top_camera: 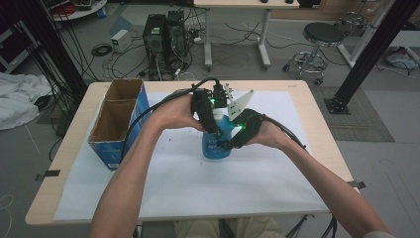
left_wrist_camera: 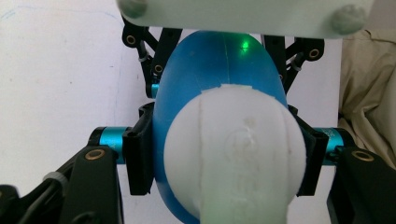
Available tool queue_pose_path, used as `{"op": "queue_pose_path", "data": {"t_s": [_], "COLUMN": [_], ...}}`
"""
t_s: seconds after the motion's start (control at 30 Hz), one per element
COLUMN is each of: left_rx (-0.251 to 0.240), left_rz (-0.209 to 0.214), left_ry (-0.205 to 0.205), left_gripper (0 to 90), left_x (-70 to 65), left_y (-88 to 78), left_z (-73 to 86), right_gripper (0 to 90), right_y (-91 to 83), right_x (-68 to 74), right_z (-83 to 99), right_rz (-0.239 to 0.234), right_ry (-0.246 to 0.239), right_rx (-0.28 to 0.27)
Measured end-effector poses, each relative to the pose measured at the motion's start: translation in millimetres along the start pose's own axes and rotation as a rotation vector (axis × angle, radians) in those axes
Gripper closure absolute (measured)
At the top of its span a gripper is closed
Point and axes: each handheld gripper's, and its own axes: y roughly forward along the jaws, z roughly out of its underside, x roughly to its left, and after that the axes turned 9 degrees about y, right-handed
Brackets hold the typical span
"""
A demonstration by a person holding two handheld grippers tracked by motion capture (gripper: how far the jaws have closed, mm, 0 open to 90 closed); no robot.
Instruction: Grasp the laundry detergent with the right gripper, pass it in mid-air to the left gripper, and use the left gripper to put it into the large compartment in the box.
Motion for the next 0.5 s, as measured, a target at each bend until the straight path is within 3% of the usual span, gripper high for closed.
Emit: {"op": "queue_pose_path", "data": {"t_s": [0.3, 0.5], "left_rx": [0.005, 0.004], "left_rz": [-0.013, -0.03], "left_ry": [-0.013, -0.047], "left_gripper": [38.3, 38.2], "left_x": [-2.9, -3.9], "left_y": [-9.1, -21.6], "left_z": [7.4, 15.5], "right_gripper": [32.7, 32.0], "right_y": [-8.8, -20.7], "right_x": [-1.0, -0.5], "right_z": [0.0, 2.2], "right_rz": [0.02, 0.046], "right_ry": [0.017, 0.027], "right_rx": [-0.003, 0.026]}}
